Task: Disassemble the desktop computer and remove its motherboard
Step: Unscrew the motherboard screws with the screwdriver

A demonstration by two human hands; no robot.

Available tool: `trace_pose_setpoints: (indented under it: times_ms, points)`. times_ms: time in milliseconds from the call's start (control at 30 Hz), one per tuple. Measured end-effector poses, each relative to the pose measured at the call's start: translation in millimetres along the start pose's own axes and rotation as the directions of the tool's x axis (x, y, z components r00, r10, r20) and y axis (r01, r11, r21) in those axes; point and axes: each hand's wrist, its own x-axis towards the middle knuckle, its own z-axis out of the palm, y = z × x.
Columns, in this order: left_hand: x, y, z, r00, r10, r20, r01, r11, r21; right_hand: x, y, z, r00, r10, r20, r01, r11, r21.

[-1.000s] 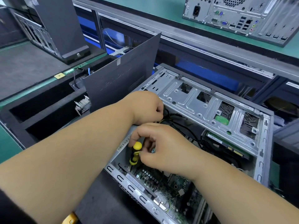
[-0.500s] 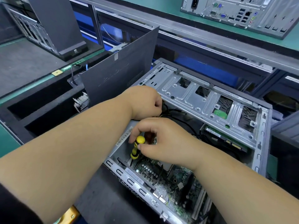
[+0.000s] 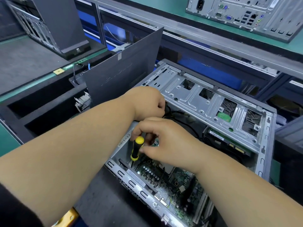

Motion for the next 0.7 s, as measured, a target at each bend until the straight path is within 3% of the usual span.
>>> trace_pose_setpoints:
  times_ms: [167, 433, 700]
  points:
    - [-0.2, 1.2, -2.0, 1.000, 0.008, 0.016, -0.008, 1.000, 0.004, -0.5, -1.2, 1.0, 1.000, -0.001, 0.015, 0.000, 0.998, 0.058]
    - [-1.0, 0.6, -2.0, 1.000, 0.015, 0.004, -0.015, 1.000, 0.006, 1.8, 1.5, -0.2, 1.000, -0.001, 0.001, 0.002, 0.999, -0.045]
    - [-1.1, 0.5, -2.2, 1.000, 0.018, 0.019, -0.018, 1.000, 0.001, 0.1, 0.4, 2.4, 1.000, 0.003, 0.010, -0.003, 0.999, 0.049]
